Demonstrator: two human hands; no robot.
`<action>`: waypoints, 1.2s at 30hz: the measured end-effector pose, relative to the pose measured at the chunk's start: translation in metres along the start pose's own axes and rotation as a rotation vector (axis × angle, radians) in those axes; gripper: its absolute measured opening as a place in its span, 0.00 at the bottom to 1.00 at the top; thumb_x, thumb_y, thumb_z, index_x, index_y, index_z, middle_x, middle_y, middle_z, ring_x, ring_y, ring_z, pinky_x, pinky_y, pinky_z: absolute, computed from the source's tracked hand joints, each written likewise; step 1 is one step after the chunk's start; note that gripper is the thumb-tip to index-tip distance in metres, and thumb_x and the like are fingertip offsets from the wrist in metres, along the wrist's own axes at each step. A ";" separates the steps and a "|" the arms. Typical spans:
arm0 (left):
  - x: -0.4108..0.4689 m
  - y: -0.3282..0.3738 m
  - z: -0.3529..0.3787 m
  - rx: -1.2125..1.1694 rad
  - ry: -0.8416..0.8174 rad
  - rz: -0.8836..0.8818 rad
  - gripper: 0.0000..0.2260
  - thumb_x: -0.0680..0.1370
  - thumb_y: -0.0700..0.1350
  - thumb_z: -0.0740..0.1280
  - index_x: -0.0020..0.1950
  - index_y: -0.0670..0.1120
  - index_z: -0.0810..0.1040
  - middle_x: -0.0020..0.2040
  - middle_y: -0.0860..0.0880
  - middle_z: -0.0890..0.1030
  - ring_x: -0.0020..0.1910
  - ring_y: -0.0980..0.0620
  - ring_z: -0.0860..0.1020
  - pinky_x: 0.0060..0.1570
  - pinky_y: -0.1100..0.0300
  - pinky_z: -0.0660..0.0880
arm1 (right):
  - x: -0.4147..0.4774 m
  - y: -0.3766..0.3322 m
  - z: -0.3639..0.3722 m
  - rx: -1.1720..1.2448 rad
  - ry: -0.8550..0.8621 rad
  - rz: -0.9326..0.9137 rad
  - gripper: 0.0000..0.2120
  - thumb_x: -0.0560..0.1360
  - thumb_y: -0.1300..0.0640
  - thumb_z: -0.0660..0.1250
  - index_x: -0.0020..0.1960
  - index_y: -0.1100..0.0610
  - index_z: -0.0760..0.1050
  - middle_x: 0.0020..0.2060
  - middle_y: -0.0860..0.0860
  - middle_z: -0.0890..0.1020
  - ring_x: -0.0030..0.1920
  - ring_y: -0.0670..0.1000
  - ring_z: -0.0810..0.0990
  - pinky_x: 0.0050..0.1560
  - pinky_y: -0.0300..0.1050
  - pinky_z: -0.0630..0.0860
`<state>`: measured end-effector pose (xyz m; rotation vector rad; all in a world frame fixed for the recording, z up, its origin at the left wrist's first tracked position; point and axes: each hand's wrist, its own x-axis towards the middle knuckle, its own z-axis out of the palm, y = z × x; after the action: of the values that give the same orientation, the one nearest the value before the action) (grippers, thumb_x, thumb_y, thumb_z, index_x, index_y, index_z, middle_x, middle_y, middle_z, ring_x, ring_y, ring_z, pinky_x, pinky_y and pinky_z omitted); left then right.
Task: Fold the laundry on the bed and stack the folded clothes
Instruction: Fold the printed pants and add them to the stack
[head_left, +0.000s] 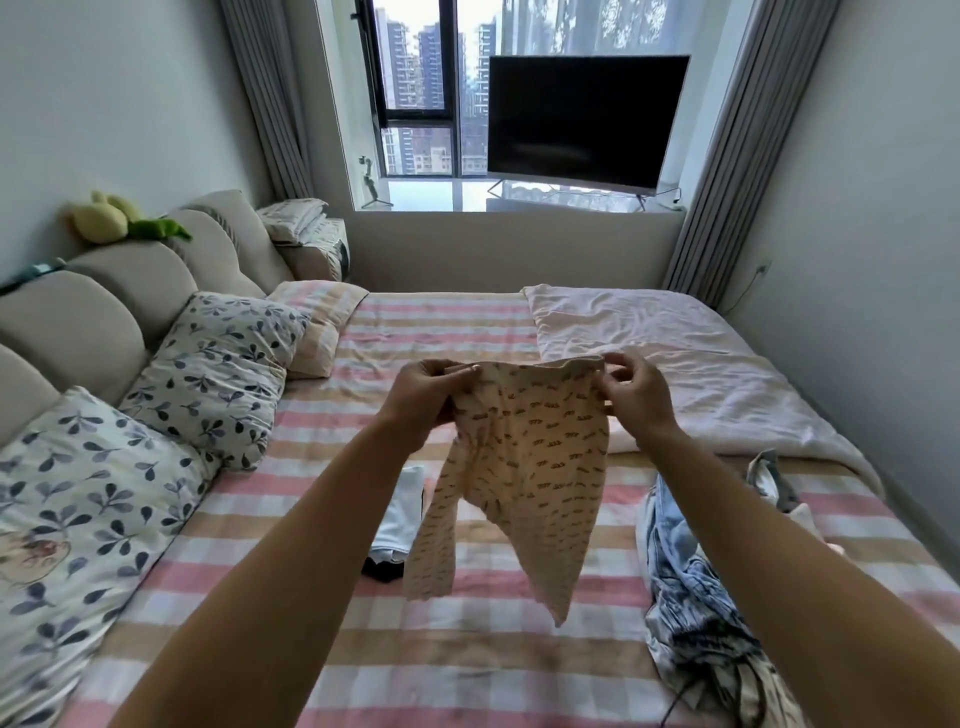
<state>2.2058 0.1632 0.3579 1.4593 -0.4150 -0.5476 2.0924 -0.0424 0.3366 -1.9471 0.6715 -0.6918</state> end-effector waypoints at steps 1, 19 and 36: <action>-0.002 -0.002 0.009 -0.061 0.018 -0.036 0.03 0.75 0.37 0.67 0.41 0.39 0.77 0.35 0.43 0.77 0.27 0.54 0.78 0.29 0.62 0.79 | -0.006 -0.001 0.006 -0.044 0.029 -0.020 0.16 0.75 0.62 0.65 0.62 0.63 0.72 0.54 0.60 0.76 0.49 0.54 0.76 0.55 0.49 0.76; -0.031 -0.047 0.040 -0.053 -0.172 -0.058 0.10 0.79 0.45 0.61 0.49 0.46 0.82 0.48 0.46 0.84 0.49 0.49 0.82 0.46 0.59 0.78 | -0.072 0.001 0.065 0.165 0.094 -0.083 0.04 0.77 0.61 0.62 0.48 0.56 0.76 0.44 0.53 0.80 0.45 0.52 0.78 0.46 0.42 0.75; -0.004 -0.038 -0.042 0.208 0.037 0.204 0.03 0.73 0.37 0.68 0.42 0.43 0.81 0.35 0.45 0.79 0.36 0.50 0.76 0.38 0.58 0.74 | 0.003 -0.037 -0.018 0.268 -0.150 -0.027 0.11 0.76 0.69 0.58 0.44 0.57 0.76 0.37 0.52 0.77 0.37 0.50 0.76 0.38 0.44 0.74</action>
<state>2.2232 0.1982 0.3166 1.6017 -0.5975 -0.3204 2.0878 -0.0395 0.3774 -1.7422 0.4367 -0.6119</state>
